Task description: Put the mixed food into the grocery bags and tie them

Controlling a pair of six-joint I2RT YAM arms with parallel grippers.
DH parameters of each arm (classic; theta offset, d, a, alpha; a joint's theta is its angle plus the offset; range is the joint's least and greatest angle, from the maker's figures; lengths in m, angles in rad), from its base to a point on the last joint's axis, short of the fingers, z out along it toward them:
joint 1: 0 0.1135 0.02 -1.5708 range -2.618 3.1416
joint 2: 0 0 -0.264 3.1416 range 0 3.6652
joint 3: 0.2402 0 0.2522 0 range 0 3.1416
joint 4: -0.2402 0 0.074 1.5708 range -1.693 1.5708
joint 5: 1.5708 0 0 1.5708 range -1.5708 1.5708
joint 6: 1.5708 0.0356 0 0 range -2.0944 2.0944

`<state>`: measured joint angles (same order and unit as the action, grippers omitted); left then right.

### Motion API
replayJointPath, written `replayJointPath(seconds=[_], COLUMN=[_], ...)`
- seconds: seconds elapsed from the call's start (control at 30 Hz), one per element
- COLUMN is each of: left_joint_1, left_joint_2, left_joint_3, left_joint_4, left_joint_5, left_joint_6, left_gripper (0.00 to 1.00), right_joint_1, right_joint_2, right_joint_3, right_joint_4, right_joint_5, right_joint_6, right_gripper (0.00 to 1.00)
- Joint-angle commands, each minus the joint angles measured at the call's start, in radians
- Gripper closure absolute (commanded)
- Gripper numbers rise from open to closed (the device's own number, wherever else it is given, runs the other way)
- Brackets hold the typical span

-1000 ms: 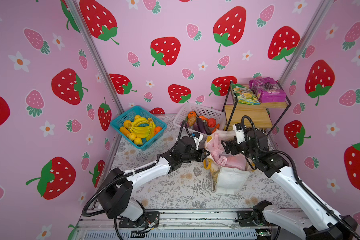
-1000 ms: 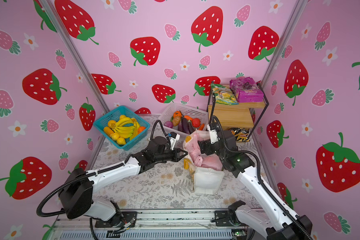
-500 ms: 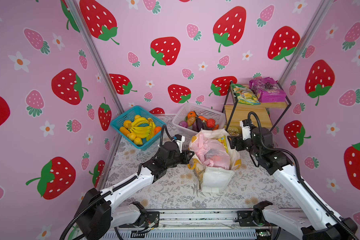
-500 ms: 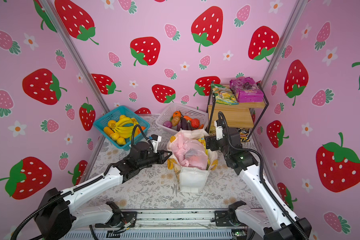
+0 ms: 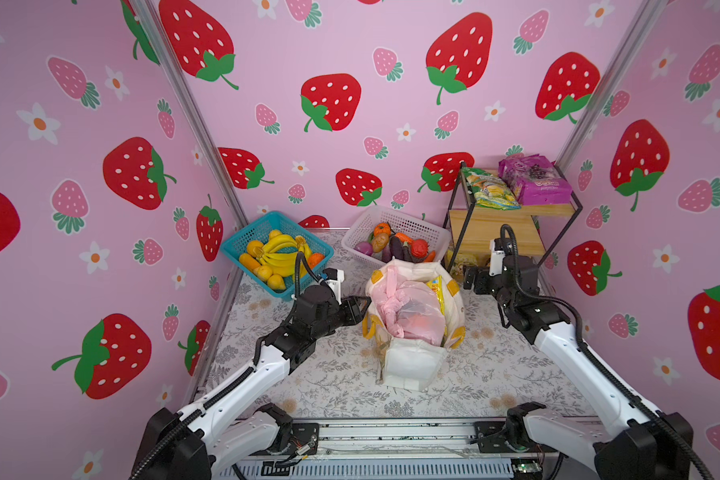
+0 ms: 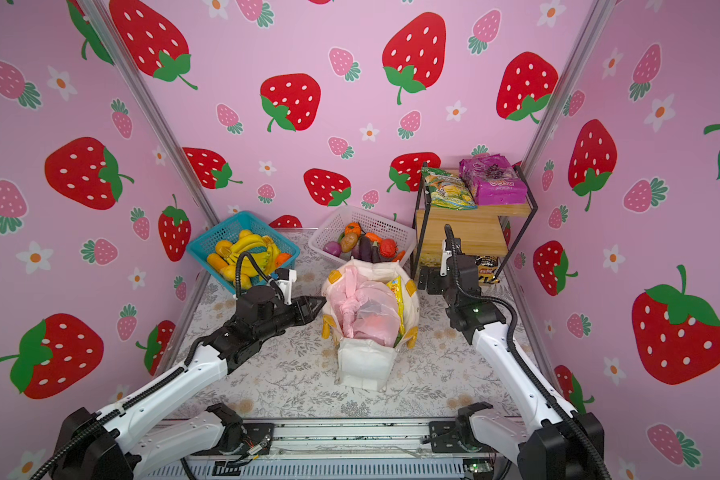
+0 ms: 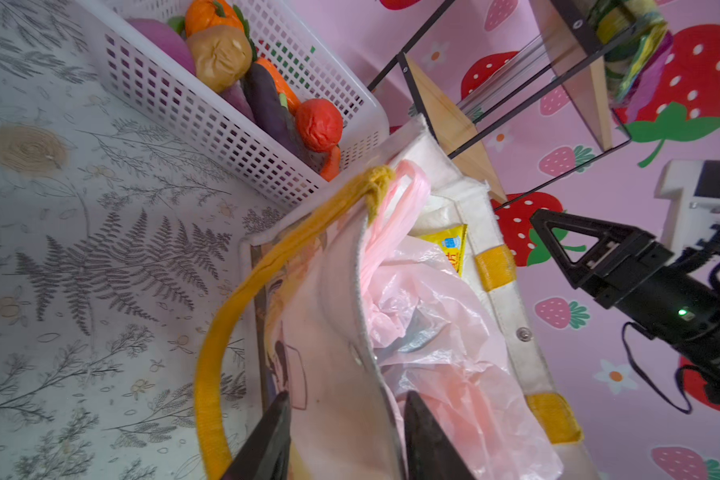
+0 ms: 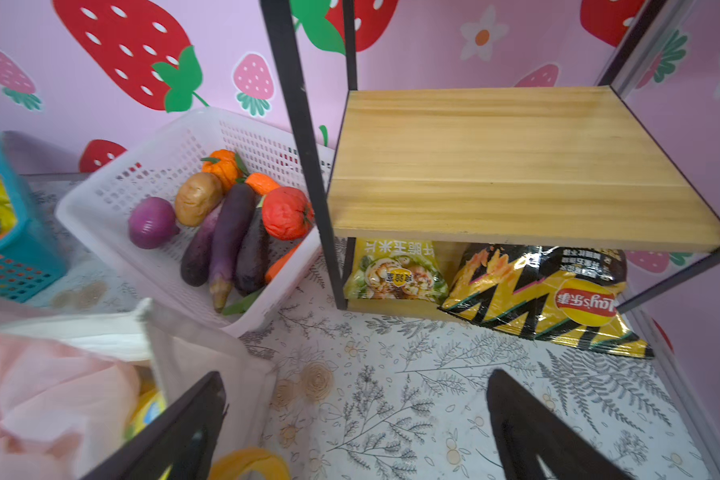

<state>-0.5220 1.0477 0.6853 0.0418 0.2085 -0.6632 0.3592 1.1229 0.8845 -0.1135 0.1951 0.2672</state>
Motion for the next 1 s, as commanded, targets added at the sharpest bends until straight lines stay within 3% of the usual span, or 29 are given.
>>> replayJointPath(seconds=[0.0, 0.23, 0.37, 0.47, 0.57, 0.67, 0.8, 0.87, 0.97], left_joint_1=[0.022, 0.065, 0.137, 0.222, 0.298, 0.379, 0.487, 0.515, 0.522], left_joint_2=[-0.039, -0.136, -0.126, -0.088, -0.026, 0.049, 0.127, 0.160, 0.193], left_joint_3=[0.065, 0.037, -0.011, -0.049, -0.102, -0.154, -0.234, -0.268, -0.253], left_joint_4=[-0.071, -0.084, -0.030, 0.038, 0.160, 0.272, 0.428, 0.512, 0.500], left_joint_5=[-0.064, -0.446, -0.626, -0.683, -0.668, -0.588, -0.424, -0.369, -0.356], left_joint_6=[0.072, 0.277, 0.409, 0.465, 0.553, 0.580, 0.505, 0.508, 0.550], left_gripper=[0.36, 0.01, 0.01, 0.01, 0.01, 0.01, 0.01, 0.01, 0.01], right_joint_1=[-0.013, -0.058, -0.075, -0.094, -0.105, -0.116, -0.131, -0.131, -0.132], right_joint_2=[0.028, 0.137, 0.213, 0.263, 0.298, 0.297, 0.262, 0.255, 0.264], right_joint_3=[-0.048, -0.175, -0.282, -0.338, -0.407, -0.394, -0.442, -0.449, -0.481], right_joint_4=[0.127, 0.371, 0.595, 0.742, 0.914, 0.890, 0.945, 0.926, 0.941], right_joint_5=[0.127, 0.281, 0.337, 0.294, 0.220, 0.187, 0.113, 0.093, 0.103], right_joint_6=[0.018, -0.025, -0.102, -0.157, -0.189, -0.195, -0.213, -0.242, -0.251], right_gripper=[0.00, 0.00, 0.00, 0.00, 0.00, 0.00, 0.00, 0.00, 0.00])
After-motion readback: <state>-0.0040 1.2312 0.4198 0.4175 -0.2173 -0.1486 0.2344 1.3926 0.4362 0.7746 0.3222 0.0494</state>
